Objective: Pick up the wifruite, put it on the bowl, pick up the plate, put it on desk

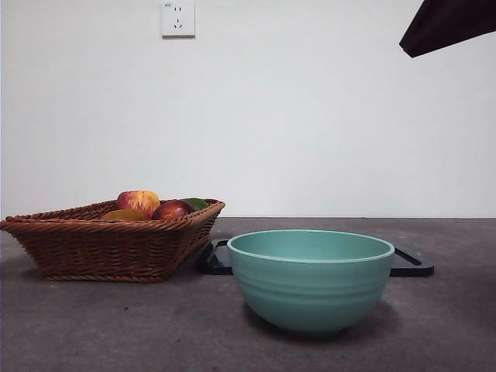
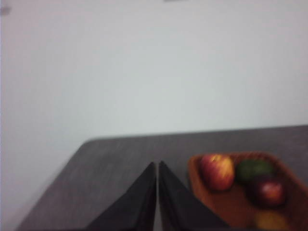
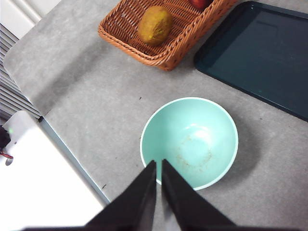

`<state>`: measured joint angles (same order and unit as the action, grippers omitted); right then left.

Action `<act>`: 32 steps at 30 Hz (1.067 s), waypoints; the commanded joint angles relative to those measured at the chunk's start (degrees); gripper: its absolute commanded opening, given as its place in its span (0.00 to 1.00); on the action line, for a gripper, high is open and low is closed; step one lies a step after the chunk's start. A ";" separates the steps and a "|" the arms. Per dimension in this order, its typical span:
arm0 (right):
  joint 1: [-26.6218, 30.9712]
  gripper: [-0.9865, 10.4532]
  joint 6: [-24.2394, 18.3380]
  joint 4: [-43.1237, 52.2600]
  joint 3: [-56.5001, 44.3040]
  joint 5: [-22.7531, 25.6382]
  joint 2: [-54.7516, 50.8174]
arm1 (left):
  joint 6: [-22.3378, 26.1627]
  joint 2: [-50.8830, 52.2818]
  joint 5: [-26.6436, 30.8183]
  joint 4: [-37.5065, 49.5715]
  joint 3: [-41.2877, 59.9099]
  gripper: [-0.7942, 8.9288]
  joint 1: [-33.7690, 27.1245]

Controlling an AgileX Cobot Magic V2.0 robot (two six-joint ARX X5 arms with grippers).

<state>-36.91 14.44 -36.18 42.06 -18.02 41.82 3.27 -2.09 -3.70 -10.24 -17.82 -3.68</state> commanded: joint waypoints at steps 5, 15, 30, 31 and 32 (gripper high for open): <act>-0.46 0.09 0.13 0.59 0.81 0.00 0.37 | -2.86 1.90 2.97 2.51 8.11 0.09 -0.59; -0.46 0.09 0.13 0.59 0.81 0.00 0.37 | -2.86 1.92 3.82 2.51 13.84 0.09 -0.59; -0.46 0.09 0.11 0.59 0.81 0.00 0.37 | -2.89 1.92 3.82 0.46 17.16 0.09 -0.59; -0.46 0.09 0.11 0.59 0.81 0.00 0.37 | -2.89 1.92 3.82 0.24 17.16 0.09 -0.59; -0.46 0.10 0.11 0.59 0.81 0.00 0.37 | -2.86 1.92 3.82 0.02 17.16 0.09 -0.59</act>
<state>-36.91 14.44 -36.18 42.06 -18.02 41.82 0.54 -0.34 0.05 -10.41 -1.85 -4.12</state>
